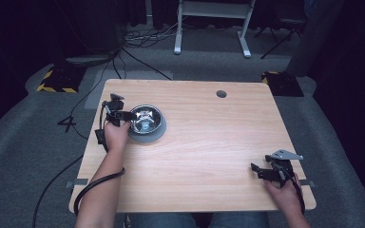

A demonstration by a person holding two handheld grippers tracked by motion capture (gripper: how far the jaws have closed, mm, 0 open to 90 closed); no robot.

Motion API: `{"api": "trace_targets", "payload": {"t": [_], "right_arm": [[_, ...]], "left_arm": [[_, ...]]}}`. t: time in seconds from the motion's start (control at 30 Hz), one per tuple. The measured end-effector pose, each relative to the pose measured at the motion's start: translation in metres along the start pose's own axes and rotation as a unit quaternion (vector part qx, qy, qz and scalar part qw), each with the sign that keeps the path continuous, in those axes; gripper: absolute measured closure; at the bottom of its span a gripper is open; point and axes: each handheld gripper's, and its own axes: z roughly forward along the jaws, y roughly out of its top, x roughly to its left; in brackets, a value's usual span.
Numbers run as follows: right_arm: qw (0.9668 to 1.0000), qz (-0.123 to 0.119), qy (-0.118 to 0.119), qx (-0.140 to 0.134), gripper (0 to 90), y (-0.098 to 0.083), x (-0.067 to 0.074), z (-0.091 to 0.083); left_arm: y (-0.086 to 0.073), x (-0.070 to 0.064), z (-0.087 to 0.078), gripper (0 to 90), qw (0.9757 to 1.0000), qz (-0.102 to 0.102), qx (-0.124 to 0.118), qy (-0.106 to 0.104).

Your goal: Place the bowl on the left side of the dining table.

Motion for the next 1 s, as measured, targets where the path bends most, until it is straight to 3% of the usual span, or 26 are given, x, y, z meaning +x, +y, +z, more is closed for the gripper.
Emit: {"api": "trace_targets", "payload": {"t": [0.2, 0.3, 0.4, 0.6, 0.67, 1.0], "right_arm": [[1.0, 0.0, 0.0, 0.0, 23.2, 0.0, 0.0, 0.0], [1.0, 0.0, 0.0, 0.0, 23.2, 0.0, 0.0, 0.0], [1.0, 0.0, 0.0, 0.0, 23.2, 0.0, 0.0, 0.0], [1.0, 0.0, 0.0, 0.0, 23.2, 0.0, 0.0, 0.0], [1.0, 0.0, 0.0, 0.0, 23.2, 0.0, 0.0, 0.0], [1.0, 0.0, 0.0, 0.0, 23.2, 0.0, 0.0, 0.0]], "left_arm": [[0.001, 0.0, -0.01, 53.9, 0.9998, 0.009, -0.017, 0.006], [0.002, -0.004, -0.018, 53.5, 0.9992, 0.018, -0.031, 0.016], [0.003, -0.011, -0.027, 52.3, 0.9989, 0.023, -0.039, 0.011], [0.001, -0.03, -0.052, 51.1, 0.9964, 0.058, -0.061, -0.008], [-0.002, -0.039, -0.066, 51.1, 0.9942, 0.081, -0.072, -0.003], [-0.02, -0.054, -0.099, 50.6, 0.9903, 0.112, -0.081, -0.014]]}}
